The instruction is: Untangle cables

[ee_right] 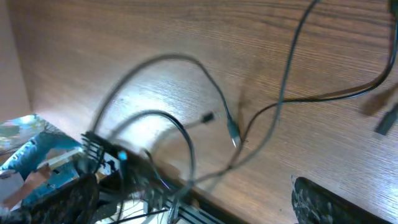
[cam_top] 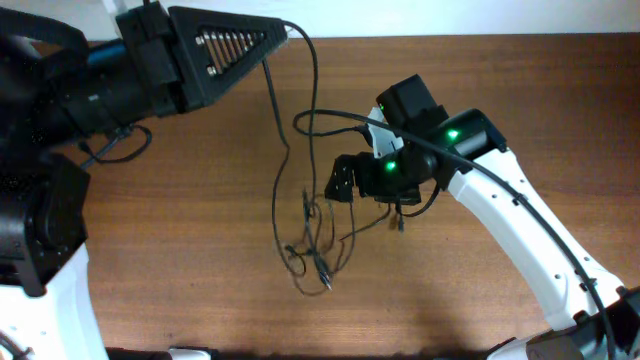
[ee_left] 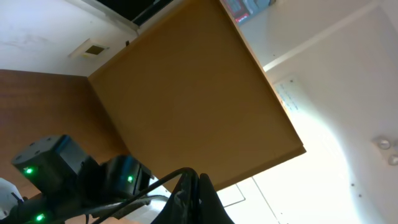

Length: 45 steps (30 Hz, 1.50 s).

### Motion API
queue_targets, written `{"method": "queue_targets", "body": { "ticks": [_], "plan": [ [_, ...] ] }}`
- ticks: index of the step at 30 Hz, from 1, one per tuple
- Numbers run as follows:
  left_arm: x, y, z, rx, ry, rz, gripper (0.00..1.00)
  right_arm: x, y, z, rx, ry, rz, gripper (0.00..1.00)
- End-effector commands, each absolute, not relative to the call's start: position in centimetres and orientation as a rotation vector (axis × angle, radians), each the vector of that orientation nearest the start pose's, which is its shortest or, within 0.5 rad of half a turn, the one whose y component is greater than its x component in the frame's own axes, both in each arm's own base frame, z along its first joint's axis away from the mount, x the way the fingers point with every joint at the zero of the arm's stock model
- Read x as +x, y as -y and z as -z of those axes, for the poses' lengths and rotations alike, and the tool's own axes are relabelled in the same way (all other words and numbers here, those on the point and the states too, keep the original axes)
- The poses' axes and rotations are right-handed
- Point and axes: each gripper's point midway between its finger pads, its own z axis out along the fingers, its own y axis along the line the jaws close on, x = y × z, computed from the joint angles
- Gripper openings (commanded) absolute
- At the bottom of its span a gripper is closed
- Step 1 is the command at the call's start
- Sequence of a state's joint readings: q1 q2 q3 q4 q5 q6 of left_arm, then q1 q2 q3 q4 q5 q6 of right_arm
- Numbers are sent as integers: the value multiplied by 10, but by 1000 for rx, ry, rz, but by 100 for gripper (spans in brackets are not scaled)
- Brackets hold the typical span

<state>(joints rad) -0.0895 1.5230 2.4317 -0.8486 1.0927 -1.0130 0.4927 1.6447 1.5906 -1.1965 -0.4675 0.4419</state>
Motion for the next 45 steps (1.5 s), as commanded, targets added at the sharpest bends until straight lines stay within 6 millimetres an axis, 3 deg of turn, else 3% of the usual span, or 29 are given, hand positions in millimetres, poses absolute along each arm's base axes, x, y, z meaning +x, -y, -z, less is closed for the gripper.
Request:
{"method": "queue_targets", "body": {
  "ticks": [1, 5, 9, 14, 19, 23, 27, 34, 36, 39, 42, 45],
  "plan": [
    [246, 174, -621, 217, -1773, 1605, 0, 275, -232, -192, -159, -2995, -783, 99],
    [246, 174, -621, 214, -1772, 1603, 0, 275, -237, -192, -169, -2986, -790, 98],
    [246, 174, -621, 208, -1776, 1610, 0, 284, -256, -188, -102, -2932, -841, 99],
    [246, 174, -621, 176, -1789, 1635, 0, 297, -274, -170, 8, -2865, -908, 99],
    [246, 174, -621, 176, -1789, 1635, 0, 305, -277, -153, 12, -2820, -916, 99],
    [246, 174, -621, 175, -1789, 1635, 0, 298, -278, -145, 2, -2844, -919, 98],
    [249, 173, -621, 160, -1785, 1624, 0, 291, -279, -150, -9, -2861, -968, 99],
    [250, 172, -621, 151, -1783, 1619, 0, 286, -266, -185, -80, -2784, -1068, 98],
    [250, 172, -622, 151, -1783, 1619, 0, 282, -265, -185, -118, -2787, -1053, 98],
    [250, 172, -621, 150, -1783, 1619, 0, 275, -270, -168, -136, -2833, -993, 98],
    [250, 172, -621, 139, -1787, 1629, 0, 273, -270, -137, -13, -2895, -840, 98],
    [250, 172, -622, 138, -1788, 1630, 0, 273, -288, -124, -52, -2862, -864, 98]
  ]
}}
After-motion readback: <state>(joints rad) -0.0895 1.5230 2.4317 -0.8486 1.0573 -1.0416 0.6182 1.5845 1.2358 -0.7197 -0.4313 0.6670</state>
